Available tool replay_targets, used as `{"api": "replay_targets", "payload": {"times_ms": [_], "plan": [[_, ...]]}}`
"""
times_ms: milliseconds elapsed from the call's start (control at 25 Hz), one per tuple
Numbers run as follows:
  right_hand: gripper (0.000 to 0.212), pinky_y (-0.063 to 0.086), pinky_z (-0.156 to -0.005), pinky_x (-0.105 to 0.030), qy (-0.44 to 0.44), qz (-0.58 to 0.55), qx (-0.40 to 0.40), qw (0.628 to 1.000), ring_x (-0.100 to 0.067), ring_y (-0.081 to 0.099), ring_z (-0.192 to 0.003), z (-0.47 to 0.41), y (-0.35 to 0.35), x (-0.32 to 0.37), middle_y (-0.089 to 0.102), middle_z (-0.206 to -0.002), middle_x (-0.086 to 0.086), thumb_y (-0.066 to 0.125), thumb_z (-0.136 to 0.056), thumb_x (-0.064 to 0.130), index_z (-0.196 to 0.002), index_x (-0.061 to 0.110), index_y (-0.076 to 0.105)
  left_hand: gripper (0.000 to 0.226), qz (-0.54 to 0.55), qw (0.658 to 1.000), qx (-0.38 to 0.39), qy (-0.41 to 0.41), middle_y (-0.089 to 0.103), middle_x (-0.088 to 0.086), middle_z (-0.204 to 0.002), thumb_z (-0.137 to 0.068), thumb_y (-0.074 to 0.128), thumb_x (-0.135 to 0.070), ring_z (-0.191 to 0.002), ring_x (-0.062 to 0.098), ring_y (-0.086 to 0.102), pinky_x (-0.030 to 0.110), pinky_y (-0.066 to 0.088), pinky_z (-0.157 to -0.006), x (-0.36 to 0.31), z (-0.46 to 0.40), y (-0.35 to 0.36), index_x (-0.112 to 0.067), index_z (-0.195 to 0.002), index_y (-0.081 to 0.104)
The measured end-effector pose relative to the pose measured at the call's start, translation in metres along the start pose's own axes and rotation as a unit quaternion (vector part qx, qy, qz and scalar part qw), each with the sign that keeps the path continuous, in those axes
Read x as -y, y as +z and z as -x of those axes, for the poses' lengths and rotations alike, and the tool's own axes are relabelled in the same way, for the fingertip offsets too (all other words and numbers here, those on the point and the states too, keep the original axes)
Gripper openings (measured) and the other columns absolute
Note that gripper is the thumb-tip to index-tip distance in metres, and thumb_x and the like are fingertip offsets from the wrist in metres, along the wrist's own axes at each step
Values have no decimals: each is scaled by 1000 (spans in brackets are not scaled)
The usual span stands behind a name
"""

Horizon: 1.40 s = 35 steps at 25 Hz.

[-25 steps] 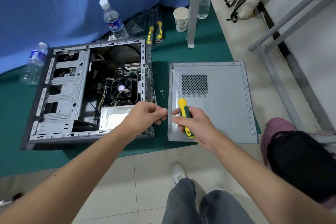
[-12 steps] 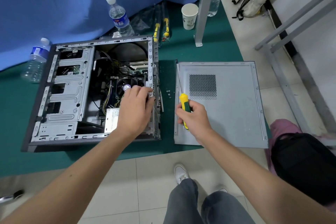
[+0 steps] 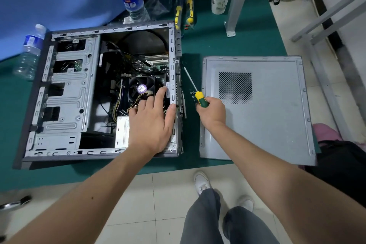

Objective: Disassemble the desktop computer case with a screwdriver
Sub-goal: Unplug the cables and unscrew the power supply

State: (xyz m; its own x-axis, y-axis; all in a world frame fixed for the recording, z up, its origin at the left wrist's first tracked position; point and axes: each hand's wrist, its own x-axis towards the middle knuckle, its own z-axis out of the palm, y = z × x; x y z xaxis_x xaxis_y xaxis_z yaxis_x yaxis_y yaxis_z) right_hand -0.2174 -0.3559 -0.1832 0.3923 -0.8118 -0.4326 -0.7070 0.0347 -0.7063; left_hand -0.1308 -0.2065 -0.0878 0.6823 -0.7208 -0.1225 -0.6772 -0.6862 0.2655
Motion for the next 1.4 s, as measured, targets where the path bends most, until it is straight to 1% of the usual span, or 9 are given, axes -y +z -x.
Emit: {"api": "replay_targets", "payload": {"times_ms": [160, 240, 320, 400, 480, 640, 880, 1080, 1400], "plan": [[31, 26, -45, -25, 22, 31, -23, 999, -15, 38, -49, -3, 7, 0, 44, -53, 4, 64, -85, 18, -58, 17, 49, 60, -1, 1000, 9, 1, 58, 0, -126, -98, 12, -56, -118, 25, 47, 50, 34, -98, 1, -1, 0, -29, -150, 23], [25, 29, -48, -26, 19, -27, -22, 999, -15, 37, -52, 4, 0, -4, 43, -56, 3, 64, -85, 16, -63, 14, 54, 61, 0, 1000, 8, 4, 59, 0, -126, -98, 11, -56, -118, 25, 47, 50, 34, -98, 1, -1, 1, -29, -151, 23], [8, 34, -53, -25, 27, -94, -9, 995, -15, 40, -58, 17, -14, -13, 48, -69, 0, 64, -85, 12, -80, 6, 62, 60, 8, 1000, 7, 6, 60, 0, -126, -98, 12, -56, -118, 25, 47, 50, 34, -99, 2, -1, 1, -29, -150, 23], [15, 36, -57, -24, 46, -132, 38, 989, -17, 42, -64, 33, -34, -27, 48, -85, -5, 61, -81, 6, -95, 6, 64, 58, 20, 1000, 4, 7, 61, 1, -125, -99, 14, -57, -117, 25, 48, 50, 33, -98, 3, -2, 0, -29, -149, 26], [20, 41, -54, -22, 61, -175, 92, 978, -21, 49, -69, 52, -55, -39, 50, -88, -5, 63, -80, 3, -97, 15, 65, 58, 32, 999, 1, 7, 61, 1, -127, -99, 17, -56, -119, 26, 48, 50, 33, -98, 3, -1, 0, -29, -148, 30], [29, 46, -48, -23, 76, -299, 162, 937, -16, 63, -69, 79, -92, -52, 70, -101, -9, 70, -84, 4, -104, 25, 70, 51, 43, 999, -17, -7, 60, 2, -129, -102, 27, -53, -121, 27, 48, 50, 29, -102, 2, -1, -2, -31, -147, 36], [9, 28, -37, -16, 66, -253, 219, 940, -9, 44, -47, 75, -114, -74, 74, -83, -8, 73, -85, 23, -93, 26, 78, 51, 30, 997, -54, -34, 60, 8, -124, -101, 26, -53, -116, 31, 51, 49, 25, -105, -3, 4, 5, -35, -147, 36], [9, 31, -42, -18, 42, -255, 226, 939, -12, 43, -49, 58, -107, -82, 75, -82, -11, 73, -84, 27, -91, 25, 78, 51, 37, 997, -55, -26, 59, 4, -129, -101, 23, -53, -117, 28, 51, 49, 27, -102, -1, 2, 8, -34, -148, 33], [19, 33, -43, -18, 41, -253, 254, 933, -14, 44, -51, 49, -103, -88, 75, -81, -10, 75, -76, 37, -92, 27, 78, 50, 46, 997, -57, -23, 64, 4, -121, -101, 23, -51, -110, 27, 55, 49, 28, -100, -2, 3, 7, -34, -147, 34]]}}
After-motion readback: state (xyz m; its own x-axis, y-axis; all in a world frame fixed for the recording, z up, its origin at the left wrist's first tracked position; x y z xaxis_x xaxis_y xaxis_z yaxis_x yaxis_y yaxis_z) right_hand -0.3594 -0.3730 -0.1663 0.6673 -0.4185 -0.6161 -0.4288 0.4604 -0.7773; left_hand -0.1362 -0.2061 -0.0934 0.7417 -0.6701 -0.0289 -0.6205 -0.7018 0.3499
